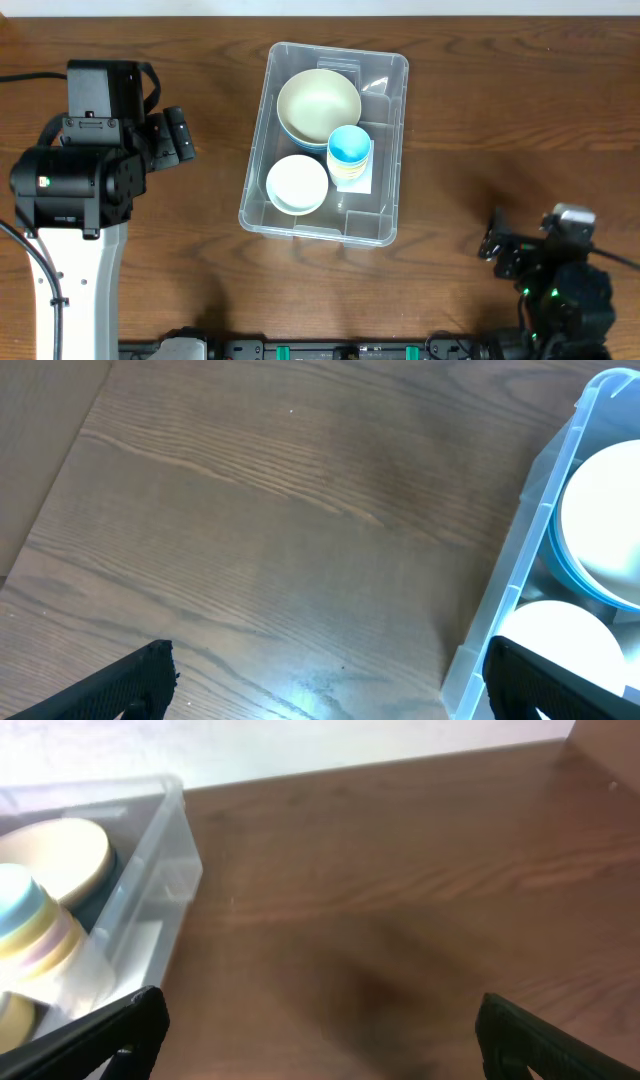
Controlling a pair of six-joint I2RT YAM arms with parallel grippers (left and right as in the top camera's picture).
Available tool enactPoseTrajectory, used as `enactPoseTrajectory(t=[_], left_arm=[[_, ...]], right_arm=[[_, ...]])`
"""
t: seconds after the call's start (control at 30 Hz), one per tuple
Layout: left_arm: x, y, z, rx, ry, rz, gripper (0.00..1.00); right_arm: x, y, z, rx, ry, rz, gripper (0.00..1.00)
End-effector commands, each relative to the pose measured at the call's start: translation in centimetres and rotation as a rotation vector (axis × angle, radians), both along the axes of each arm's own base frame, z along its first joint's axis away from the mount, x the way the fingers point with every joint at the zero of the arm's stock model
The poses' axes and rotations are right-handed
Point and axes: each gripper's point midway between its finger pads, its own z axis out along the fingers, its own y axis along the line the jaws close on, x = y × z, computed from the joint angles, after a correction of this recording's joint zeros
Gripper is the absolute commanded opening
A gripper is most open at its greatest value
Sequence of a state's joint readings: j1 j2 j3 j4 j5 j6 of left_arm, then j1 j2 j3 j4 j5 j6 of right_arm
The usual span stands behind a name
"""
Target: Pack container
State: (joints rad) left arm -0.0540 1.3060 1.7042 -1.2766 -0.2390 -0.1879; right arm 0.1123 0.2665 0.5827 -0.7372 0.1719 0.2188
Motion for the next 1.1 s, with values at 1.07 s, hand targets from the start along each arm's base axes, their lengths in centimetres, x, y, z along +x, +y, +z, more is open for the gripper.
enactPoseTrajectory(t=[1.07], left_arm=[[0.0,0.1,0.2,-0.008,-0.010,0.017,0.98]], right_arm=[[-0.4,0.3,-12.9,0.066,0.112,-0.015,0.99]])
